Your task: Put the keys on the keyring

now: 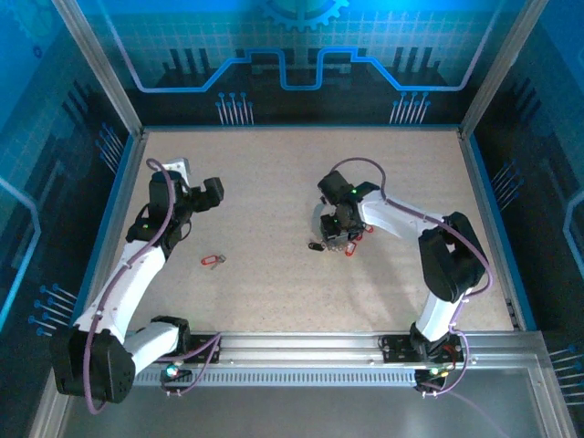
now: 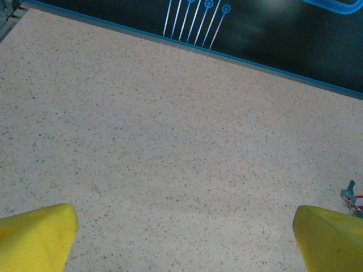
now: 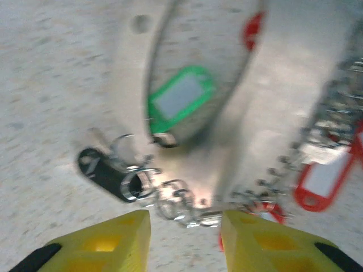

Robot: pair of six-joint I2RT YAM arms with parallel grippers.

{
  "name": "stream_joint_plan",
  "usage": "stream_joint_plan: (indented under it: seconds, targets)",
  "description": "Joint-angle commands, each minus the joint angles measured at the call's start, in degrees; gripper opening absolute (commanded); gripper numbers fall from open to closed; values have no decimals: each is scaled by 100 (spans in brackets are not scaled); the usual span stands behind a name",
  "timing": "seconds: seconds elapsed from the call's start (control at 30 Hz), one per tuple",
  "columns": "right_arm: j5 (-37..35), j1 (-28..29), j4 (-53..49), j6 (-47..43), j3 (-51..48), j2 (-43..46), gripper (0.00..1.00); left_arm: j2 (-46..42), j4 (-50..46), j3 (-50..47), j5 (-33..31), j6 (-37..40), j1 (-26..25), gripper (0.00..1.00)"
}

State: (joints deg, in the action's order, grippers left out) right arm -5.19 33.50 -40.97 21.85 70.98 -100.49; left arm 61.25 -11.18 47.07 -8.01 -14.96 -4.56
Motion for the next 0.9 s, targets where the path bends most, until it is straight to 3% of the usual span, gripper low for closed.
stream_joint_plan:
  seconds: [0.0, 0.07, 0.33, 0.43, 0.7, 0.87]
  targets:
    - [1050, 183, 3, 40, 231, -143, 24, 1, 107, -71, 97, -7, 10, 99]
    - [1272, 151, 0, 269, 317, -292, 20, 11, 99, -74, 98, -7, 12, 99]
    - [1554, -54, 24, 754, 357, -647, 32, 8, 115, -96, 90, -6, 7, 99]
    - [1200, 28, -75, 675, 495, -788, 36, 26, 116, -89, 103, -14, 7, 99]
    - [197, 427, -354, 731, 880, -1101, 32, 37, 105, -86, 98, -16, 7, 99]
    - [1130, 448, 167, 639, 797, -1089, 34, 36, 98, -86, 98, -16, 7, 99]
